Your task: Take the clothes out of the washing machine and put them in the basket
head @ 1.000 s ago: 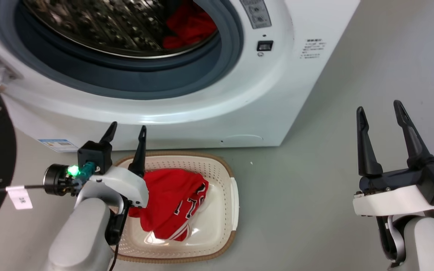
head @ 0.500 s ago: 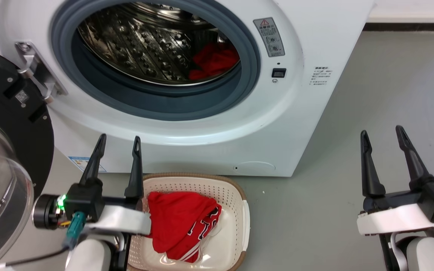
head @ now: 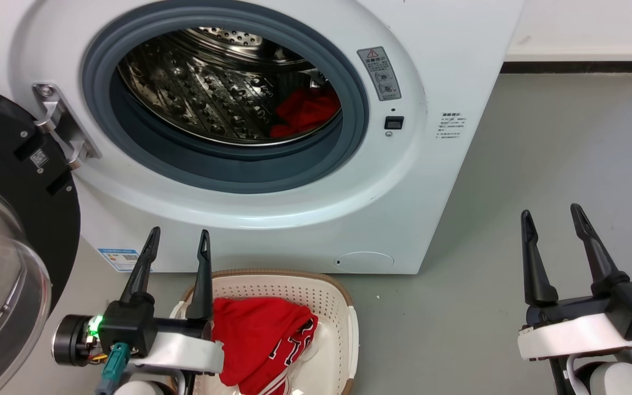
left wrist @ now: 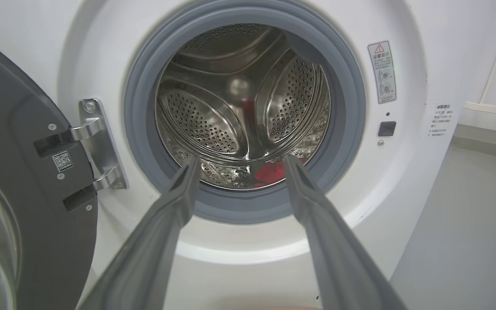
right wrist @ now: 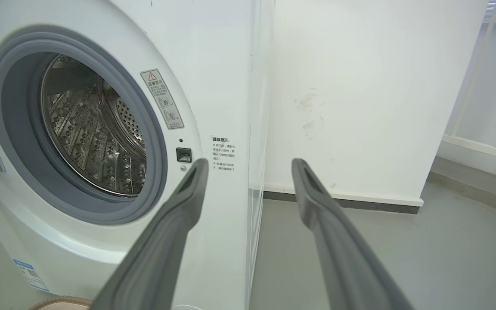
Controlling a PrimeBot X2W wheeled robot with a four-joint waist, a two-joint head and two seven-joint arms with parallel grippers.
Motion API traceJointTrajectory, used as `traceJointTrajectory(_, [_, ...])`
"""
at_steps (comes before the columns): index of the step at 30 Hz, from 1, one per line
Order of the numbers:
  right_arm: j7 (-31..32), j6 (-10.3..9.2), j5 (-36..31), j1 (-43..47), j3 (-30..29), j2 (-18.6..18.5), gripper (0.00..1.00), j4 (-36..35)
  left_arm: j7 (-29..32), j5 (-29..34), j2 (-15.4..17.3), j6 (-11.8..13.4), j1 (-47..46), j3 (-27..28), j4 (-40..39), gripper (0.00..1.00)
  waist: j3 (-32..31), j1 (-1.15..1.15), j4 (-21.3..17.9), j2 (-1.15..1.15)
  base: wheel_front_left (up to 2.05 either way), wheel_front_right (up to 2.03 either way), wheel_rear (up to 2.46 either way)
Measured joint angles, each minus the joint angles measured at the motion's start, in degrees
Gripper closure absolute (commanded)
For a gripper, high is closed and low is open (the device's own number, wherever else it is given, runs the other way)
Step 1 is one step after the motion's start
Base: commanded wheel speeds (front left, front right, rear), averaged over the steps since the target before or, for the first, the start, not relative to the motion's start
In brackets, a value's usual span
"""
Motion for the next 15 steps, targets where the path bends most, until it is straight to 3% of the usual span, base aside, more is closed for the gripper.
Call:
traceJointTrajectory(7, [0.00,-0.01,0.38,-1.13,0.85,0.01,0.00,-0.69,-0.01,2.26,2.32,-3.21,-4.92,0.11,3.01,0.00,2.69,0.00,-1.64,0.00,0.00,0.00,0.00])
traceJointTrajectory(15, [0.00,0.00,1.93,-4.34,1.58,-0.01,0.00,-1.57,-0.01,2.93,9.65,-6.39,-18.55,-0.93,12.74,0.00,9.35,0.02,-5.78,0.00,0.00,0.00,0.00])
